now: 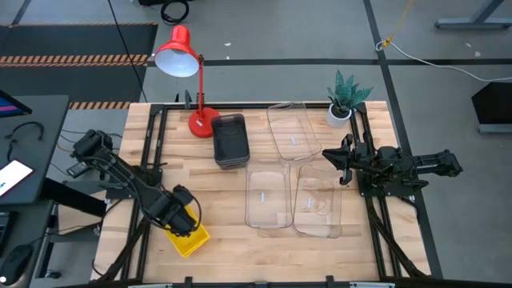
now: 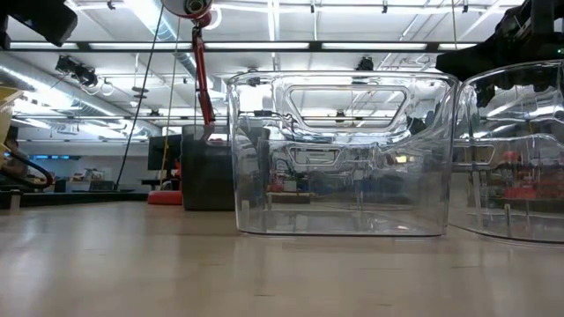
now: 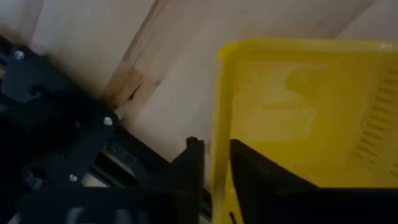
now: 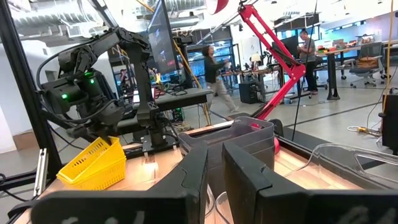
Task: Stack baskets by color
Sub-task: Stack the right yellow bin on top of the left yellow bin
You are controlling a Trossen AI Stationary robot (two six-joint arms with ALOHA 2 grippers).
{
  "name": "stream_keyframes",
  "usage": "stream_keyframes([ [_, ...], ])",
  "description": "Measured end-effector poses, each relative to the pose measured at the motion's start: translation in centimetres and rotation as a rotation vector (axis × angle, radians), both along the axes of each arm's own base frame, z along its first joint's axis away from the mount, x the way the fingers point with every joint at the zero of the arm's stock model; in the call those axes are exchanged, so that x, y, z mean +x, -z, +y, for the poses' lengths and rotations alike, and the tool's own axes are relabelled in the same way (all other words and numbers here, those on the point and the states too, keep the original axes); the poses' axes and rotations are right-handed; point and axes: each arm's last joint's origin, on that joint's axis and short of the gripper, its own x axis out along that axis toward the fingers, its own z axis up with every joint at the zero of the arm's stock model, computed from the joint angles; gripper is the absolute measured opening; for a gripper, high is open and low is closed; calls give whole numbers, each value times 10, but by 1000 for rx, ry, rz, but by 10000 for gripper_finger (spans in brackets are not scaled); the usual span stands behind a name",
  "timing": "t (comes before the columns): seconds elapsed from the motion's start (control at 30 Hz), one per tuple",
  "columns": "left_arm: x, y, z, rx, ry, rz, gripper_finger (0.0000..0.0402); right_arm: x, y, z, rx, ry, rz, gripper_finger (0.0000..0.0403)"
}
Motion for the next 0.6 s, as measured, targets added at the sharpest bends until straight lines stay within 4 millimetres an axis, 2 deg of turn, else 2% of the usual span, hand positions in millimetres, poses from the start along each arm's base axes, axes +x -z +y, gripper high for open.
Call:
stream_keyframes([
  [0.2,-7,-3,3,-11,9,73,185,0,0,0,0,0,0,54],
  [0.3,-10,-8,6,-27,26,68,209,0,0,0,0,0,0,54],
  [0.43,-12,-11,7,-36,54,63,204,0,0,0,0,0,0,54],
  [0.6,-10,-9,7,-17,50,47,151,0,0,0,0,0,0,54],
])
